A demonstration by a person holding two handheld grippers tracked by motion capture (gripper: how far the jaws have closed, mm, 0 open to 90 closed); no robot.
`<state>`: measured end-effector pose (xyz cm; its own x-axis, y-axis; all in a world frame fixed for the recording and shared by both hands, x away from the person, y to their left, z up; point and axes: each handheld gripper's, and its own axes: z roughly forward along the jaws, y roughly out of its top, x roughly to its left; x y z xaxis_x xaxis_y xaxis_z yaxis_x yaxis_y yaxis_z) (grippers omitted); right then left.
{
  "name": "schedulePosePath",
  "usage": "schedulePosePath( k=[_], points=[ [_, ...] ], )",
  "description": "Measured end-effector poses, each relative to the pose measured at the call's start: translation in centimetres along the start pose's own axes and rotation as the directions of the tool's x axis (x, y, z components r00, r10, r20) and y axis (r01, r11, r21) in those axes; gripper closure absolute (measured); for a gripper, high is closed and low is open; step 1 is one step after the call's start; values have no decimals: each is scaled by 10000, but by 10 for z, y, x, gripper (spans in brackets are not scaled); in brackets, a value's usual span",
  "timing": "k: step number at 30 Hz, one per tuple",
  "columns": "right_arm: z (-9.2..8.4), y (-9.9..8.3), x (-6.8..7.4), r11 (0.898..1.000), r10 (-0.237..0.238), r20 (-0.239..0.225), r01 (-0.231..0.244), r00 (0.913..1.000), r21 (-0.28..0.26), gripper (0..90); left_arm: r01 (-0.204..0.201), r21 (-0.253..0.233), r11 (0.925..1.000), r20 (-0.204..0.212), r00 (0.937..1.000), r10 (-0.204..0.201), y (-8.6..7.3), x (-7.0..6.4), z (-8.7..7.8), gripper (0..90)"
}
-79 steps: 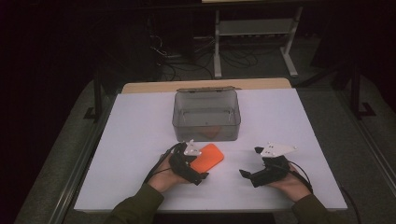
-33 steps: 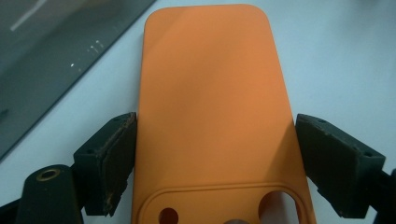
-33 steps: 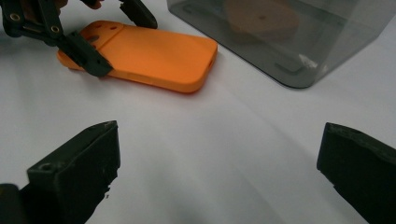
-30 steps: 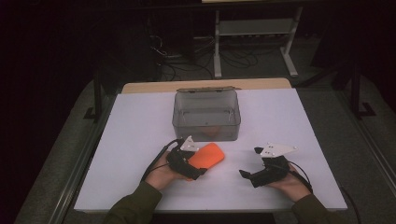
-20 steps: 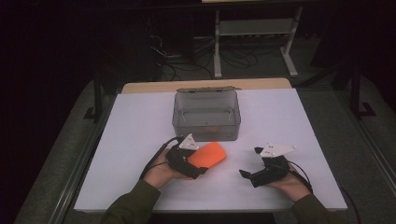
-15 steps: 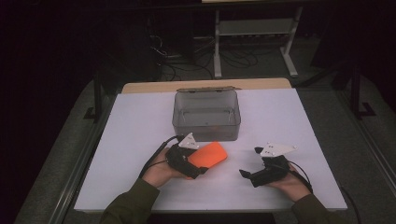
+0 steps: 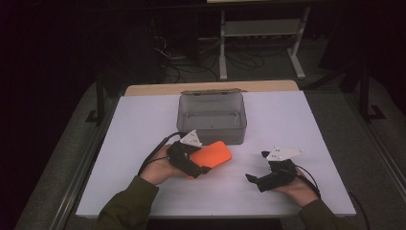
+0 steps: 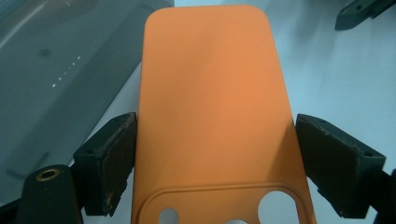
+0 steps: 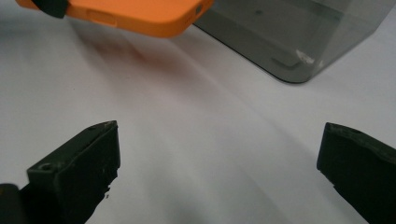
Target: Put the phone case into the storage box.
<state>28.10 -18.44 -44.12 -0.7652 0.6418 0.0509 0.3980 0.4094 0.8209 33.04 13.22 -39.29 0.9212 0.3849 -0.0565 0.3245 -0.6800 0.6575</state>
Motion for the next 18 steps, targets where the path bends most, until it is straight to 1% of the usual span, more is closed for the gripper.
schedulePosePath(
  k=[4,9,14,17,18],
  points=[
    [0,0,0,10000,4,-20,-4,10000,20,0,-58,-71,10000,48,10000,59,5,3,-5,153],
    [0,0,0,10000,21,-25,-20,10000,50,0,-175,-34,9998,196,9997,176,11,6,-9,153],
    [1,0,0,10000,13,-58,-13,10000,78,0,-280,37,9996,368,9989,279,16,7,-9,153],
    [0,0,1,10000,14,-3,-14,10000,53,0,-348,97,9993,422,9985,343,15,7,-8,153],
    [0,0,1,10000,47,0,-47,10000,34,0,-353,155,9993,383,9987,347,15,7,-8,153]
  ],
)
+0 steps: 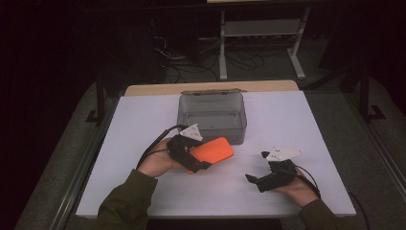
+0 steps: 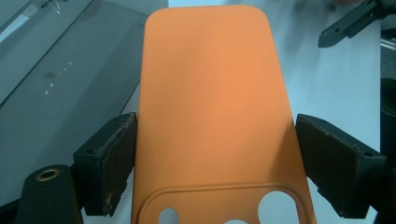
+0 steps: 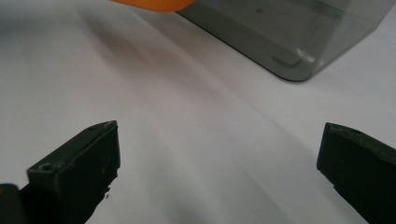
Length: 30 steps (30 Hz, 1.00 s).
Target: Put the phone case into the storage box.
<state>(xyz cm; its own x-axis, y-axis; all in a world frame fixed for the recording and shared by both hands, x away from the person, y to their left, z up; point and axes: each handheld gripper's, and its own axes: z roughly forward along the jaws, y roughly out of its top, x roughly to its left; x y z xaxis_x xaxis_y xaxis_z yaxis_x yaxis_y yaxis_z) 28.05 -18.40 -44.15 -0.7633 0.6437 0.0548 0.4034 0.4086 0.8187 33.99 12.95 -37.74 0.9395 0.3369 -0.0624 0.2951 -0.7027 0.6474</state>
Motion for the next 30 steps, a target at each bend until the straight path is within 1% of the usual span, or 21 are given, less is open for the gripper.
schedulePosePath(
  k=[1,2,6,9,11,15,20,21,26,28,30],
  points=[
    [0,0,0,10000,56,-42,-56,10000,13,0,-37,45,10000,-9,10000,37,0,1,0,153],
    [0,0,0,9999,103,-60,-103,9999,50,0,12,18,10000,5,10000,-12,0,1,0,153],
    [1,1,1,9997,149,-66,-148,9999,167,0,-8,40,10000,61,10000,7,-1,0,1,153],
    [0,2,1,9997,142,-141,-139,9998,187,0,-4,44,10000,59,10000,3,-1,0,1,153],
    [1,4,2,9995,96,-160,-91,9998,316,0,69,22,10000,41,10000,-69,-1,1,0,153],
    [3,7,4,9988,119,-189,-110,9998,475,0,24,66,10000,86,10000,-24,-2,1,1,153],
    [6,9,5,9988,118,-261,-105,9996,479,0,62,7,10000,133,9999,-63,-2,1,1,153],
    [6,10,5,9987,160,-288,-145,9995,485,0,11,48,10000,133,9999,-12,-2,1,0,153],
    [10,14,3,9988,145,-294,-131,9995,469,0,38,25,10000,133,9999,-39,-3,1,0,153],
    [12,15,2,9986,89,-245,-76,9997,516,0,53,19,10000,128,9999,-53,-3,1,0,153],
    [15,17,2,9984,2,-290,14,9996,562,0,52,26,10000,124,9999,-52,-2,1,0,153]
  ],
)
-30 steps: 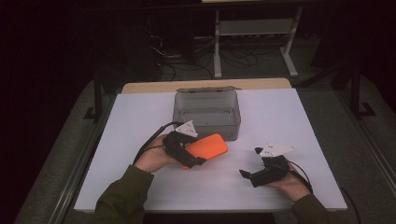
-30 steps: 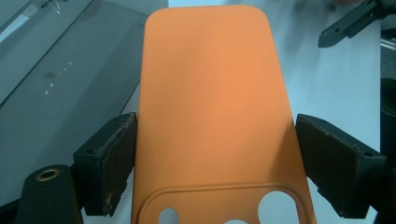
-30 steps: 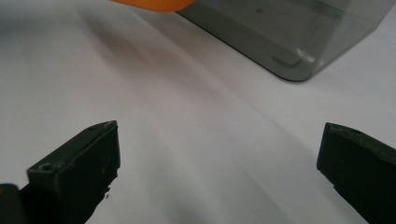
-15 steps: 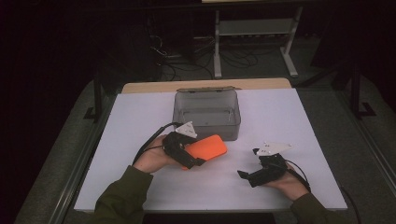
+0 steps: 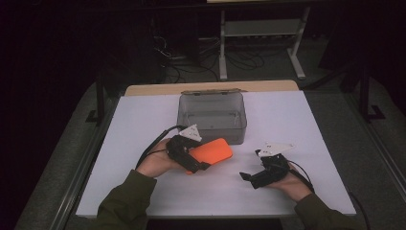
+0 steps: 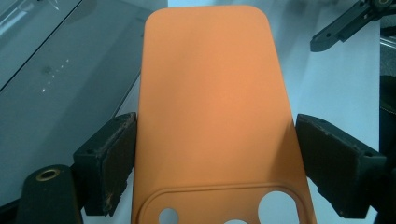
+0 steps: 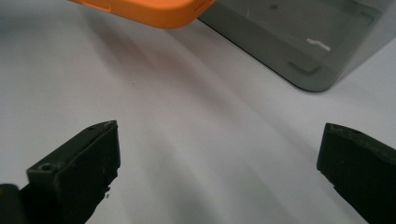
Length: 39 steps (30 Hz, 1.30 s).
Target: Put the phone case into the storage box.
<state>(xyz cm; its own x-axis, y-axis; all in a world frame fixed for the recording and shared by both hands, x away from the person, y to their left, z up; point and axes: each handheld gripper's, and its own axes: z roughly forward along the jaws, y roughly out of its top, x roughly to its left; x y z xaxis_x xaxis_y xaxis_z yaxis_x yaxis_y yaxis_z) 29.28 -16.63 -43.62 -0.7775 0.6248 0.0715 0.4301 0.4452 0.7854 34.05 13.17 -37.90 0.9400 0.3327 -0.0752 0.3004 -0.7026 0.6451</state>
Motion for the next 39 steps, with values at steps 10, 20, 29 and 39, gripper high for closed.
schedulePosePath(
  k=[10,20,29,39],
  points=[
    [9,10,3,9996,-254,-122,253,9996,-109,0,-6,50,10000,-32,10000,6,0,-1,0,153],
    [17,17,5,9993,-348,-130,347,9993,-143,0,-89,58,9999,-30,10000,89,2,-3,0,153],
    [24,23,7,9985,-533,-187,531,9984,-93,0,-120,3,9999,-5,9999,120,2,-4,-1,153],
    [36,26,6,9980,-609,-314,604,9977,-163,0,-101,16,9999,-33,9999,102,2,-3,-1,153]
  ],
)
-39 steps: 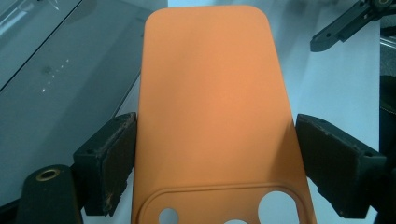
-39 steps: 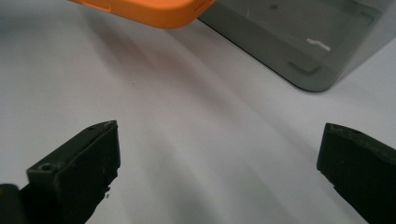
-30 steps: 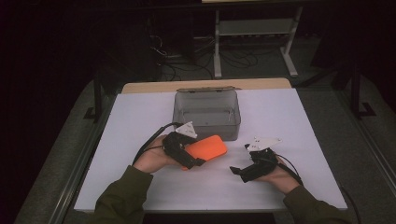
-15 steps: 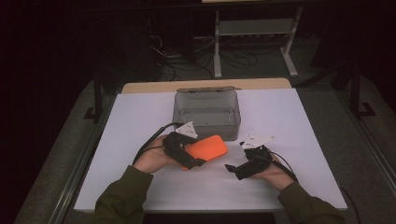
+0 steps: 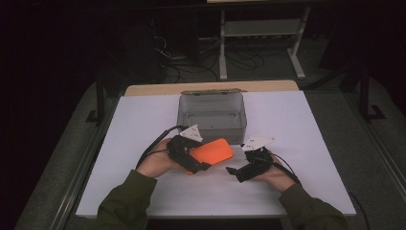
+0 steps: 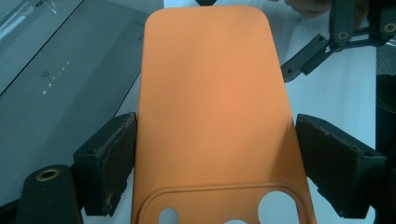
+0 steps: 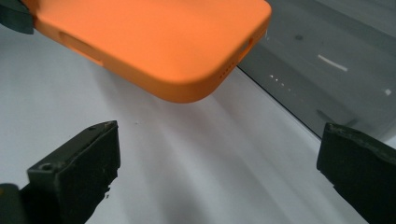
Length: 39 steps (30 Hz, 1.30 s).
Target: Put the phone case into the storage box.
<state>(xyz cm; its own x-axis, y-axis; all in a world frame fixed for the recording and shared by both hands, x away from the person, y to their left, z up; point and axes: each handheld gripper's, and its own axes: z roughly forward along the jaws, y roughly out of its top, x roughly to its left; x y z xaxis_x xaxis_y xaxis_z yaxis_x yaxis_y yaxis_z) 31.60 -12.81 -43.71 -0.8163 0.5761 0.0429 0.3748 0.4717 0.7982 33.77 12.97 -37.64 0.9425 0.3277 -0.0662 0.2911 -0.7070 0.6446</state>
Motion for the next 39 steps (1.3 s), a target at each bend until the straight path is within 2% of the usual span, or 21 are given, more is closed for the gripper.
schedulePosePath(
  k=[9,20,27,38,39],
  points=[
    [5,1,-2,9996,-132,92,134,9999,-249,0,2,20,10000,-8,10000,-2,0,1,1,153],
    [6,-1,-1,9982,-586,461,592,9972,-127,0,-10,81,10000,2,10000,10,-1,1,1,153],
    [5,0,2,9939,-1083,730,1095,9914,-120,0,-33,130,9999,-3,10000,33,-1,1,1,153],
    [2,1,2,9895,-1418,1078,1441,9840,-135,0,-8,153,9999,-34,10000,9,-2,1,2,153],
    [2,1,2,9870,-1586,1149,1607,9806,-92,0,-6,163,9999,-35,10000,6,-2,1,2,153]
  ],
)
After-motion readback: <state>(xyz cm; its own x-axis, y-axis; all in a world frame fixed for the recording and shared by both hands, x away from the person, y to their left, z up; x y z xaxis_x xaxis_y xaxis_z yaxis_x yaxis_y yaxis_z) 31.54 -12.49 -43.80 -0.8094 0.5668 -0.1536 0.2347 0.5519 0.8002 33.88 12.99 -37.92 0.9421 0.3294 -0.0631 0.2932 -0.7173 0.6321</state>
